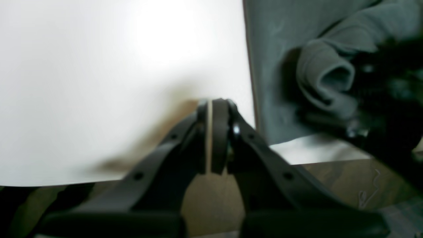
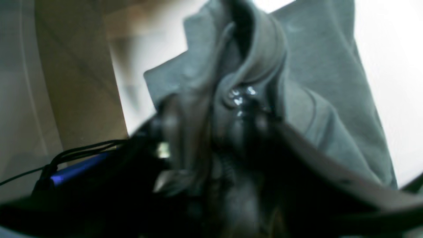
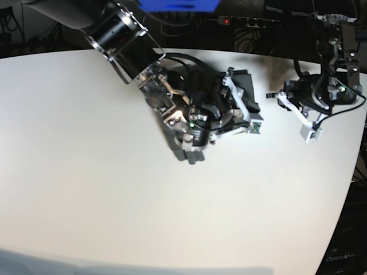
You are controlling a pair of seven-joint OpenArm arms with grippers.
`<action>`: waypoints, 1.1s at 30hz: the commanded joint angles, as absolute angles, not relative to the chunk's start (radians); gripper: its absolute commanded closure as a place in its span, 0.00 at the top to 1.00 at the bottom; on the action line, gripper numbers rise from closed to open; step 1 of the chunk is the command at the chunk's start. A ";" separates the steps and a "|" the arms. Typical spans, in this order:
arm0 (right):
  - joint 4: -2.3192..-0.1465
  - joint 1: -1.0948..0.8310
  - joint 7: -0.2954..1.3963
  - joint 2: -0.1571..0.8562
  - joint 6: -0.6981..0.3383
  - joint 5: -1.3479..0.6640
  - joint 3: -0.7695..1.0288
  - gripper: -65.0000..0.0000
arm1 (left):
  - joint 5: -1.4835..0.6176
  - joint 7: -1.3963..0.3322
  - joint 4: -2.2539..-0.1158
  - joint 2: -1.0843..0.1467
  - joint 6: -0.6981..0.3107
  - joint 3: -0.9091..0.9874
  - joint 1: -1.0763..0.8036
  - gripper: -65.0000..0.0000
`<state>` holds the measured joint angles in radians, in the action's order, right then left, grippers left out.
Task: Fold the T-shirt properly
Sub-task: 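Lift the held end with the right gripper and fold it toward the left gripper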
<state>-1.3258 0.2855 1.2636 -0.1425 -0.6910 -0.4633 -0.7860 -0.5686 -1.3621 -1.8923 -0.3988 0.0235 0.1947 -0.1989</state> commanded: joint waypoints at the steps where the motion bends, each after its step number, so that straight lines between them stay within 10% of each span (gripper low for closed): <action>1: -1.340 0.312 1.248 -0.157 -0.698 -0.481 -0.785 0.52 | -0.576 -1.354 -1.908 -0.407 0.022 0.202 -0.186 0.04; 11: -1.340 0.344 1.207 -0.157 -0.698 -0.479 -0.782 0.88 | -0.579 -1.354 -1.911 -0.390 0.019 0.202 -0.183 0.04; 33: -1.345 0.384 1.214 -0.147 -0.698 -0.479 -0.785 1.00 | -0.581 -1.353 -1.913 -0.390 0.018 0.202 -0.182 0.04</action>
<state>-1.3258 0.3519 1.2270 -0.1307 -0.6914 -0.4633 -0.7860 -0.5728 -1.3617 -1.8935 -0.3794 0.0227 0.1947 -0.1936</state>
